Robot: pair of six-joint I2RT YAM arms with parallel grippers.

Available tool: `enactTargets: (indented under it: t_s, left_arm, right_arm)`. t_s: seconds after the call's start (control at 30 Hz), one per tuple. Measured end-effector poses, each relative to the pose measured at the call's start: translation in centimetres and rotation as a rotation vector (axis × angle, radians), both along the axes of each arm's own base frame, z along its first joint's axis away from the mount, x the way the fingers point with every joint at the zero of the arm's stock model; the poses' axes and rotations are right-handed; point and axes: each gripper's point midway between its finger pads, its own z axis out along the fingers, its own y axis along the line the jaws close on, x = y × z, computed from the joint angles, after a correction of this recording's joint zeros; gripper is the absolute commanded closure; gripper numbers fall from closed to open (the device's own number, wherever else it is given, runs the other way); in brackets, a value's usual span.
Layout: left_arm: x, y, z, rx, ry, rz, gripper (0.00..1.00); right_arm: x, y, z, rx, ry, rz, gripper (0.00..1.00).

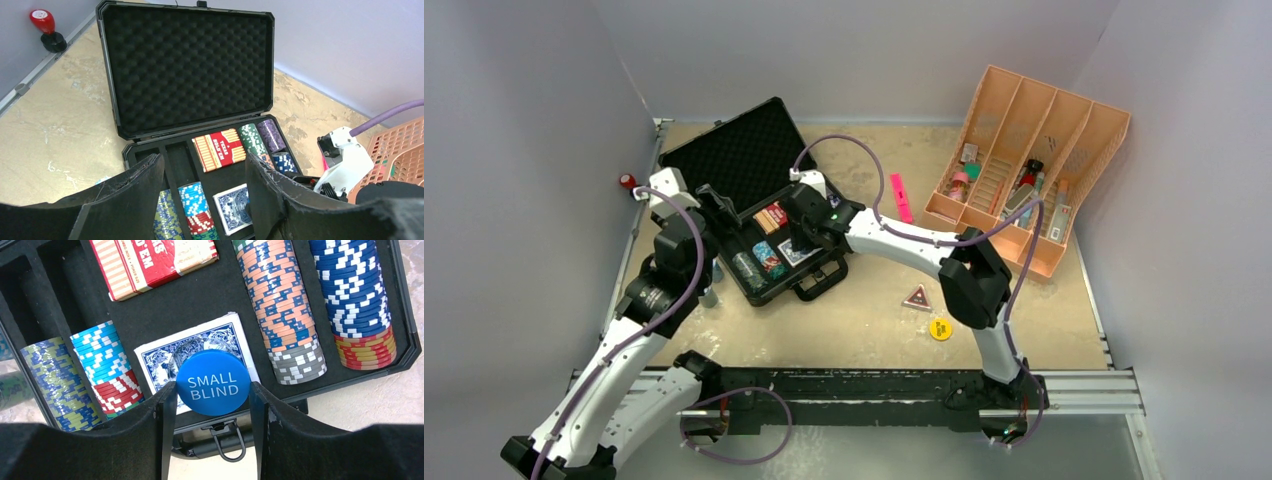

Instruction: Pack up texas hold em set

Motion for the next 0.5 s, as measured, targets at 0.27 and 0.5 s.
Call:
enactTargets:
  t_s: [0.27, 0.5]
  left_arm:
    - [0.05, -0.04, -0.08, 0.001, 0.003, -0.001, 0.41]
    - [0.06, -0.05, -0.09, 0.001, 0.003, -0.001, 0.41]
  right_arm:
    - [0.62, 0.89, -0.52, 0.028, 0.014, 0.024, 0.44]
    - [0.58, 1.01, -0.77, 0.029, 0.027, 0.034, 0.27]
